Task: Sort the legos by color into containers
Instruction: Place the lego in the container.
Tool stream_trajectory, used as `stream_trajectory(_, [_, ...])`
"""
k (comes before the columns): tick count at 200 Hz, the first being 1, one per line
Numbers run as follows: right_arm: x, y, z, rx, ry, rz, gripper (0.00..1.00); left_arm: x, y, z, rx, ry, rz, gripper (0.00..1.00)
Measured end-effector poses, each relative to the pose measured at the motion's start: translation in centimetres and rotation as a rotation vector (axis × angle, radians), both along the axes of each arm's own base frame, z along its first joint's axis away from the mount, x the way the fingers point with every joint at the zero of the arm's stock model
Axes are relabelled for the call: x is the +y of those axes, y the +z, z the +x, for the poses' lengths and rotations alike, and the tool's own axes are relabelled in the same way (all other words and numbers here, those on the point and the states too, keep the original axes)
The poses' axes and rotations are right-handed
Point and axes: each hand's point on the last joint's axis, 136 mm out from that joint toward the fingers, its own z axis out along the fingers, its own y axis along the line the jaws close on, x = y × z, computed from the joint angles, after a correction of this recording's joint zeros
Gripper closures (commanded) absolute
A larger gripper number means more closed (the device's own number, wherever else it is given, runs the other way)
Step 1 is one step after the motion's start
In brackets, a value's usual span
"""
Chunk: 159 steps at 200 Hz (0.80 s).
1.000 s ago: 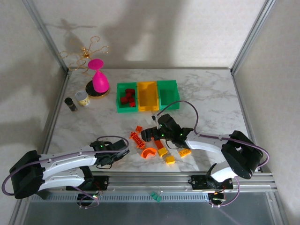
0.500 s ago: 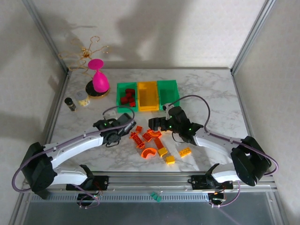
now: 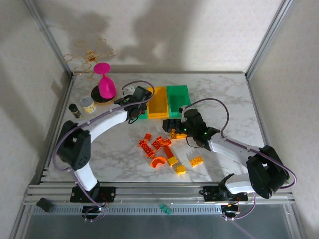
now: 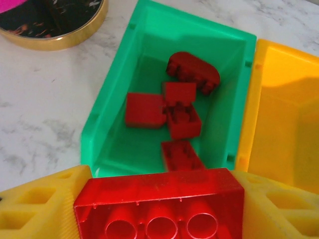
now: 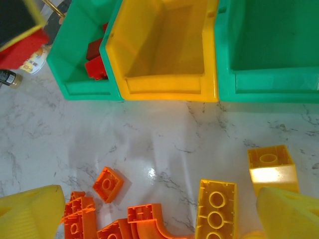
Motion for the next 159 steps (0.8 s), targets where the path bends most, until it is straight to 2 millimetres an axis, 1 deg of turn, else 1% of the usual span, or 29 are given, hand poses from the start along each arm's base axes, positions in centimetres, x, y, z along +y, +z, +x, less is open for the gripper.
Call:
stream_trajectory(27, [0.1, 0.4, 0.2, -0.008, 0.0, 0.005, 0.01, -0.2, -1.7, 2.8, 0.016, 0.019, 0.022, 0.35])
stream_trajectory(49, [0.2, 0.6, 0.3, -0.013, -0.002, 0.008, 0.01, 0.0, -2.9, 4.0, 0.024, 0.033, 0.024, 0.33])
stream_trajectory(63, [0.2, 0.7, 0.3, -0.015, -0.002, 0.009, 0.02, 0.3, -3.6, 4.3, 0.036, 0.041, 0.028, 0.32])
stream_trajectory(78, [0.3, 0.9, 0.4, -0.017, -0.001, 0.009, 0.01, 0.6, -3.8, 4.3, 0.04, 0.047, 0.031, 0.3])
stream_trajectory(126, [0.6, 1.5, 0.9, -0.034, 0.006, 0.006, 0.01, 0.7, -3.6, 4.5, 0.035, 0.044, 0.032, 0.27])
stream_trajectory(159, [0.8, 1.8, 1.1, -0.043, 0.013, 0.0, 0.01, 0.8, -2.6, 4.5, 0.02, 0.036, 0.034, 0.24])
